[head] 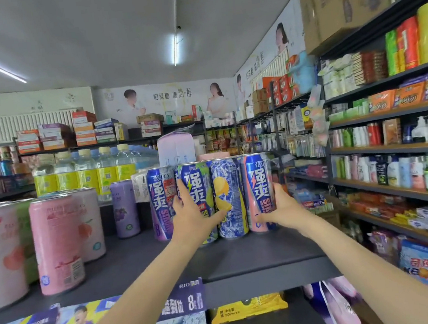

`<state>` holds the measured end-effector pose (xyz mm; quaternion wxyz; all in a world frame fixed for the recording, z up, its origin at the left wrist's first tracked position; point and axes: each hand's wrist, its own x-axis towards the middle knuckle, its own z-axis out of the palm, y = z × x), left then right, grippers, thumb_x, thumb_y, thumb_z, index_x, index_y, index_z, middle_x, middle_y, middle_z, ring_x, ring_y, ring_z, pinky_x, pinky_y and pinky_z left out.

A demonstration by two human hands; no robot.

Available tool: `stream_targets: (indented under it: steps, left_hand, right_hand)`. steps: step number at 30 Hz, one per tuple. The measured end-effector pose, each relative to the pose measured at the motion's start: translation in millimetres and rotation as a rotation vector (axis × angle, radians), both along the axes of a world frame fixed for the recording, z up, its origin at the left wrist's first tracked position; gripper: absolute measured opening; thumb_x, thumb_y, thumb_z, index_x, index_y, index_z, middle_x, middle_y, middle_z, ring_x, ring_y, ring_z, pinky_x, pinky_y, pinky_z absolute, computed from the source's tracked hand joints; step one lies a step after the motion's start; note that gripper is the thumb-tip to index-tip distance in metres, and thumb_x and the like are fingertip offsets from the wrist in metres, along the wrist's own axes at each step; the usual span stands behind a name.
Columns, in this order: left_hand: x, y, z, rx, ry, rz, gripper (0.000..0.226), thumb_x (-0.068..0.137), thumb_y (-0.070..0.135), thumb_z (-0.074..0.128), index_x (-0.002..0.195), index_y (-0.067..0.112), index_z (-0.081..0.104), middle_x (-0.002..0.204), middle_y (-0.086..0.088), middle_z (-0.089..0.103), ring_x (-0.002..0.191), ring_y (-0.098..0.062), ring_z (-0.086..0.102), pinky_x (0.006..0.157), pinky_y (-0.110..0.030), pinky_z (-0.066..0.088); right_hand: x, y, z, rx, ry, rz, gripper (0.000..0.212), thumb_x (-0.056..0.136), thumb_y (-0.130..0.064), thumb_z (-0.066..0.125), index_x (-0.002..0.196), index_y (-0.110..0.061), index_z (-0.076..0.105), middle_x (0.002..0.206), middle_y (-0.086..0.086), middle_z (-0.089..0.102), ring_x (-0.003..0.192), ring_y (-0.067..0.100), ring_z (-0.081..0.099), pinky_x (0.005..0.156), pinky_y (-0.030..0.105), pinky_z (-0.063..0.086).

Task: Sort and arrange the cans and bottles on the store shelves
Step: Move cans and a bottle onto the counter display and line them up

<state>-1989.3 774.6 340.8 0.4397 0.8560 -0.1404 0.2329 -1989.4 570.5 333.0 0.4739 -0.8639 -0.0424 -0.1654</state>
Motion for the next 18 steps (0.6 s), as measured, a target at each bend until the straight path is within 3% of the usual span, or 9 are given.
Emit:
stream_targets:
  steps: [5,10,15,18]
  left_hand:
    - [5,-33,-1,-0.071,0.006,0.220,0.123,0.074,0.039,0.075,0.144,0.013,-0.023,0.151,-0.023,0.003,0.137,-0.037,0.021,0.111,-0.048,0.023]
    - [-1,-46,1,-0.125,0.028,0.308,0.124,0.071,0.035,0.078,0.144,0.019,-0.021,0.151,-0.024,0.007,0.137,-0.035,0.023,0.108,-0.045,0.025]
    - [-6,-52,-4,-0.135,0.001,0.345,0.121,0.071,0.034,0.077,0.146,0.019,-0.017,0.145,-0.023,0.024,0.133,-0.030,0.028,0.106,-0.041,0.029]
    - [-8,-52,-7,-0.149,-0.012,0.361,0.121,0.070,0.032,0.078,0.146,0.022,-0.016,0.140,-0.021,0.034,0.128,-0.030,0.036,0.103,-0.040,0.034]
  right_hand:
    - [-9,-22,0,-0.107,-0.059,0.152,0.073,0.072,-0.023,0.080,0.126,-0.019,0.031,0.122,-0.008,0.053,0.101,0.004,0.049,0.084,0.019,0.040]
    - [-13,-28,-14,-0.144,-0.154,0.253,0.079,0.069,-0.036,0.079,0.128,-0.027,0.027,0.132,-0.008,0.049,0.117,0.008,0.051,0.099,0.030,0.044]
    - [-14,-26,-19,-0.217,-0.207,0.174,0.102,0.065,-0.055,0.073,0.142,-0.023,0.015,0.142,-0.006,0.034,0.124,0.018,0.047,0.098,0.035,0.044]
    - [-11,-26,-17,-0.234,-0.209,0.184,0.104,0.066,-0.058,0.071,0.143,-0.022,0.012,0.145,-0.007,0.031,0.126,0.018,0.045,0.102,0.035,0.041]
